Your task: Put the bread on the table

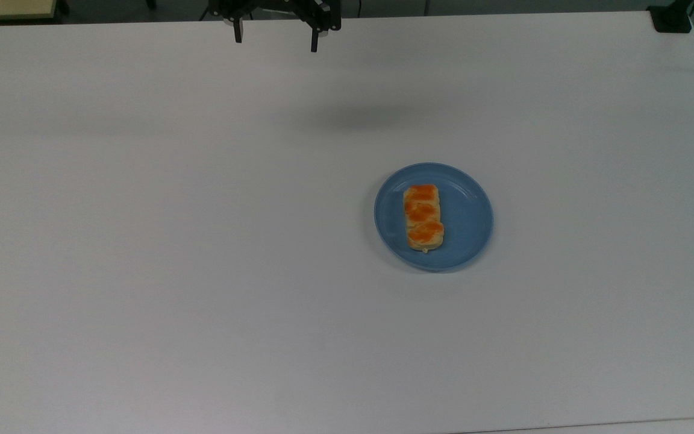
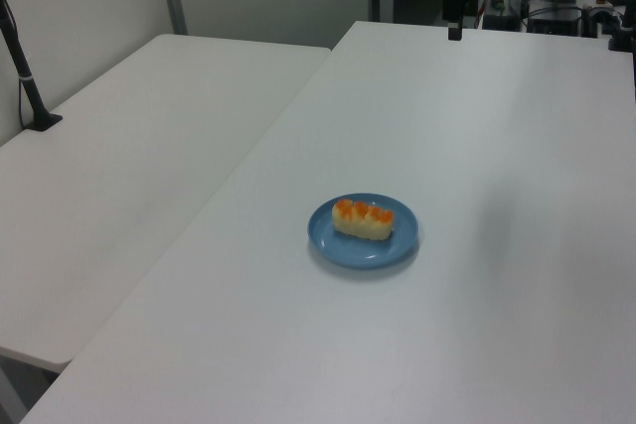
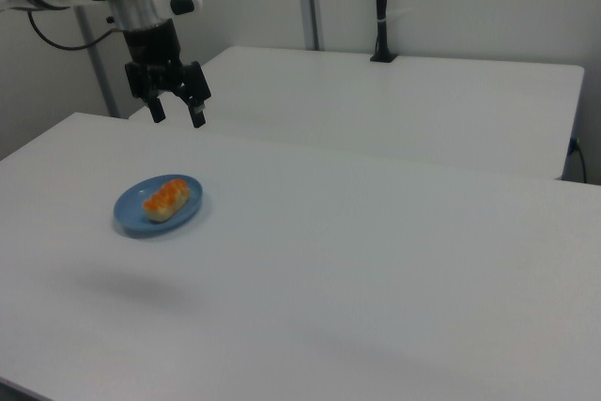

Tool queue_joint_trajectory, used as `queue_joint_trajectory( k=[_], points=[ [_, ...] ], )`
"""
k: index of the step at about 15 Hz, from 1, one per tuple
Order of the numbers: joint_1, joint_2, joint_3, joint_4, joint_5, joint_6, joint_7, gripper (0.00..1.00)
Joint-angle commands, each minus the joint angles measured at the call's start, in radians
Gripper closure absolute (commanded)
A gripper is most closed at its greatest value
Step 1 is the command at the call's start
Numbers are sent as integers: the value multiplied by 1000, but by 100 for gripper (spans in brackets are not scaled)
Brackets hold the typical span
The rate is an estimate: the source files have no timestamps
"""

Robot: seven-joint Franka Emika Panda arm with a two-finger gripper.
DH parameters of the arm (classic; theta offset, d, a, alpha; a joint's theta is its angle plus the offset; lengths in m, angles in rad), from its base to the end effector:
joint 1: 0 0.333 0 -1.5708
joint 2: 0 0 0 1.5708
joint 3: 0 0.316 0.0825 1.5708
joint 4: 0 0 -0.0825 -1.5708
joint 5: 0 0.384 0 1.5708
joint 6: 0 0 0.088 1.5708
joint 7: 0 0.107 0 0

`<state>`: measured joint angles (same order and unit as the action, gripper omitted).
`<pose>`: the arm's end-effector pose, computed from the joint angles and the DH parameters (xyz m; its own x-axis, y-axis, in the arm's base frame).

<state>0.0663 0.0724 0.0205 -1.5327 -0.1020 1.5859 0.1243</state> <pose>0.5765 0.0389 0.6034 0.9994 -0.0354 -0.0067 -0.0345 -0.9942 0.1019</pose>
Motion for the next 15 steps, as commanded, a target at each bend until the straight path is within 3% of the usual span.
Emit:
queue_joint_trajectory(
  k=[1, 12, 15],
  points=[
    [-31, -32, -1, -11, 19, -23, -23, 0],
    [-23, 0, 7, -9, 45, -12, -31, 0],
    [33, 48, 19, -9, 50, 58, -11, 0]
  ],
)
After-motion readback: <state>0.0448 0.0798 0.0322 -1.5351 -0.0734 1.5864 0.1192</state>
